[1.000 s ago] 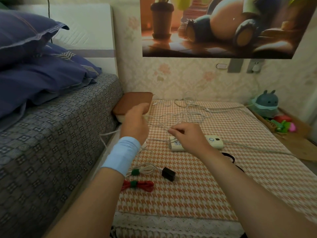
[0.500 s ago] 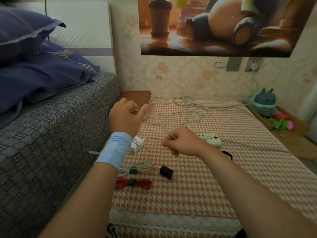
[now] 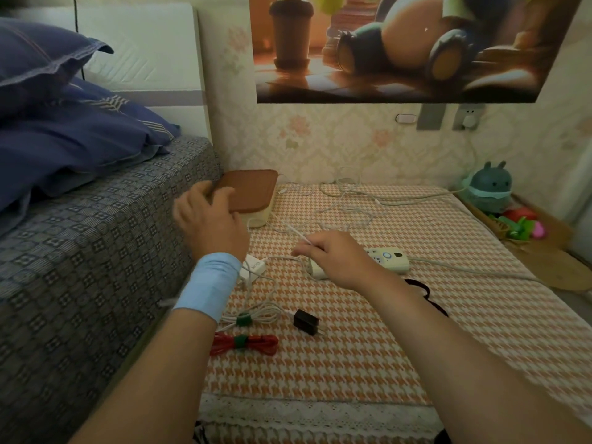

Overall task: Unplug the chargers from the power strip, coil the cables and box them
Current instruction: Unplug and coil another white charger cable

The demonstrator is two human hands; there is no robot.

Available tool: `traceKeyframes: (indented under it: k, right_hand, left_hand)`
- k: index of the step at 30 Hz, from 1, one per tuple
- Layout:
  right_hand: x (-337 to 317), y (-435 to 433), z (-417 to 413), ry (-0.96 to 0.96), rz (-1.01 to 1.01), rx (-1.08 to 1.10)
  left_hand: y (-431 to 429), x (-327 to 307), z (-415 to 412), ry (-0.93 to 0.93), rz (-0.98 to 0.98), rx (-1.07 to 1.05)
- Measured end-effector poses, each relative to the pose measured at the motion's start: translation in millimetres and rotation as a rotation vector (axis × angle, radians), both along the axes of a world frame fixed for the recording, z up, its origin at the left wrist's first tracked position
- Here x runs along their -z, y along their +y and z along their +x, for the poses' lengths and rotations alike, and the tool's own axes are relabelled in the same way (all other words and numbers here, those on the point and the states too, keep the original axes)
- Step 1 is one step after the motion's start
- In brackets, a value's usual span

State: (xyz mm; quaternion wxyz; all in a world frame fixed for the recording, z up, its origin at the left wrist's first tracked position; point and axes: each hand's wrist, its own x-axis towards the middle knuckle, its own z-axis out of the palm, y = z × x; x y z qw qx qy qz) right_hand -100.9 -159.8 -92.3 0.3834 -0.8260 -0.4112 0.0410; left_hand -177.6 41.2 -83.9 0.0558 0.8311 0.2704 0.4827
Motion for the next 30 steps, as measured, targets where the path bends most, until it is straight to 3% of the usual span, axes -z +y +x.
traceKeyframes:
  k: [2, 4, 6, 9, 11, 14, 20, 22, 25, 30]
  right_hand:
    - [-2.7, 6.6, -5.7, -0.062, -0.016, -0.011]
    - [-3.7, 11.2, -9.2, -0.067, 0.022, -0.030]
    - [-3.3, 12.1, -10.3, -0.047, 0.091, -0.049]
    - [-2.1, 4.7, -5.2, 0.020, 0.157, 0.022]
    - [-1.4, -2.6, -0.7, -0.039, 0.067, 0.065]
    - [2.4, -9.5, 7.6, -0.075, -0.104, 0.125]
    - [18.8, -8.2, 25.8, -0.078, -0.245, 0.238]
    - [18.1, -0.6, 25.5, 0.019, -0.122, 0.258]
    - [6.7, 10.9, 18.7, 0.368, 0.159, 0.224]
    - [4.9, 11.3, 15.6, 0.226, 0.158, 0.148]
  left_hand:
    - [-12.9, 1.5, 6.3, 0.033, 0.076, 0.372]
    - [-34.1, -1.3, 5.0, 0.113, -0.119, 0.733]
    - [-47.2, -0.6, 3.5, 0.222, -0.260, 0.829]
    - [-45.9, 1.7, 6.9, 0.364, -0.255, 0.744]
    - [-38.0, -3.0, 8.0, 0.347, -0.216, 0.650]
    - [-29.7, -12.7, 3.4, 0.199, -0.072, 0.566]
    - [-14.7, -17.1, -0.1, -0.169, -0.124, 0.446]
    - [-10.2, -16.0, 0.0, -0.287, -0.143, 0.390]
    - [7.7, -14.6, 1.5, -0.300, -0.157, 0.267]
    - [25.9, -0.8, 4.3, -0.186, -0.241, 0.129]
